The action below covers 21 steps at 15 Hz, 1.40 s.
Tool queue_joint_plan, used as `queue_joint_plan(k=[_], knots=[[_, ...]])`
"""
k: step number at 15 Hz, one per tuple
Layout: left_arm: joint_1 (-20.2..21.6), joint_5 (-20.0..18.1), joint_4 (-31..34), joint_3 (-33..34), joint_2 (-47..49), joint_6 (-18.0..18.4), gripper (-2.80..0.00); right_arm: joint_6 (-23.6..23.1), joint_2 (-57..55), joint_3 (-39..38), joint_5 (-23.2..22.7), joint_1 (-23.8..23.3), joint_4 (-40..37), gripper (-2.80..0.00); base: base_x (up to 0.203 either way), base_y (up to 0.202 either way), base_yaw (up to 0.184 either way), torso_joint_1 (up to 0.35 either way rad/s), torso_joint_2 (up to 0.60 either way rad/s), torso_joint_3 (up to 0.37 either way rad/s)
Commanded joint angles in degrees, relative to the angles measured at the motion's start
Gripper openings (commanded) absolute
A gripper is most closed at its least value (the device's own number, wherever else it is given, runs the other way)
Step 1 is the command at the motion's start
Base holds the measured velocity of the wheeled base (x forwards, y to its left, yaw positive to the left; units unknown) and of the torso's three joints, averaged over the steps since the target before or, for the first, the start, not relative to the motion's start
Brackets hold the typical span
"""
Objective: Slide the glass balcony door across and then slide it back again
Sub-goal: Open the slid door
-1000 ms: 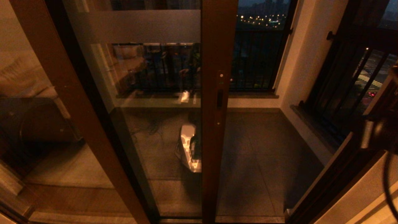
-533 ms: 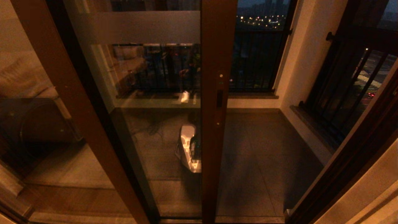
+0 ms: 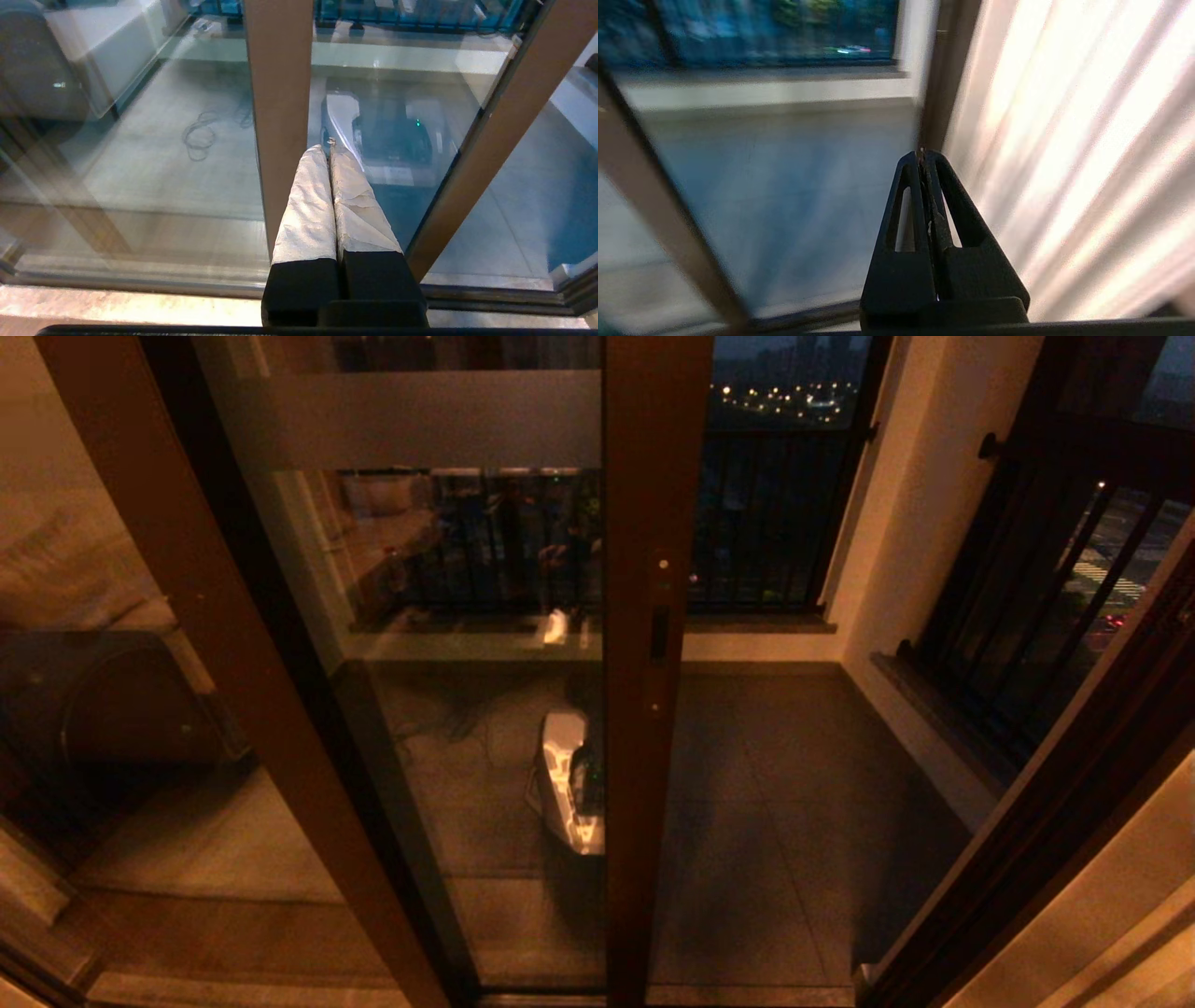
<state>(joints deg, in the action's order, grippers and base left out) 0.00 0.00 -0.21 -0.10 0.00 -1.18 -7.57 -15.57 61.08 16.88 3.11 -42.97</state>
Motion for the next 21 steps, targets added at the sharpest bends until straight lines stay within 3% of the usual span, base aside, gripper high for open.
queue_joint_plan(k=[1, 2, 6, 9, 12, 13, 15, 17, 21], knots=[[0.0, 0.0, 0.0, 0.0, 0.0, 0.0, -2.80, -2.3, 1.0, 1.8, -2.2, -3.6, -1.2, -2.80, 0.000, 0.000, 0.000, 0.000, 0.00, 0.000], [0.0, 0.1, -0.1, 0.0, 0.0, 0.0, -2.80, -2.5, 2.2, 1.7, -5.9, -4.8, -2.0, -2.80, 0.000, 0.000, 0.000, 0.000, 0.00, 0.000], [0.0, 0.1, 0.0, 0.0, 0.0, 0.0, -2.80, -2.8, 15.0, -8.7, -8.3, -3.3, -3.1, -2.80, 0.000, 0.000, 0.000, 0.000, 0.00, 0.000], [0.0, 0.1, -0.1, 0.0, 0.0, 0.0, -2.80, -1.4, 15.8, -20.4, -15.9, -2.9, -1.1, -2.80, 0.000, 0.000, 0.000, 0.000, 0.00, 0.000], [0.0, 0.1, -0.1, 0.0, 0.0, 0.0, -2.80, -2.4, 15.7, -41.9, -20.2, -2.9, 15.2, -2.80, 0.000, 0.000, 0.000, 0.000, 0.00, 0.000], [0.0, 0.0, 0.0, 0.0, 0.0, 0.0, -2.80, -2.9, 15.7, -50.4, -20.3, -2.9, 24.5, -2.80, 0.000, 0.000, 0.000, 0.000, 0.00, 0.000], [0.0, 0.0, -0.1, 0.0, 0.0, 0.0, -2.80, -2.3, 15.7, -60.3, -19.9, -2.9, 35.4, -2.80, 0.000, 0.000, 0.000, 0.000, 0.00, 0.000], [0.0, 0.1, 0.0, 0.0, 0.0, 0.0, -2.80, 0.6, 15.7, -61.3, -19.5, -2.9, 42.3, -2.80, 0.000, 0.000, 0.000, 0.000, 0.00, 0.000], [0.0, 0.1, -0.1, 0.0, 0.0, 0.0, -2.80, 1.9, 15.7, -61.3, -19.2, -2.8, 42.5, -2.80, 0.000, 0.000, 0.000, 0.000, 0.00, 0.000]])
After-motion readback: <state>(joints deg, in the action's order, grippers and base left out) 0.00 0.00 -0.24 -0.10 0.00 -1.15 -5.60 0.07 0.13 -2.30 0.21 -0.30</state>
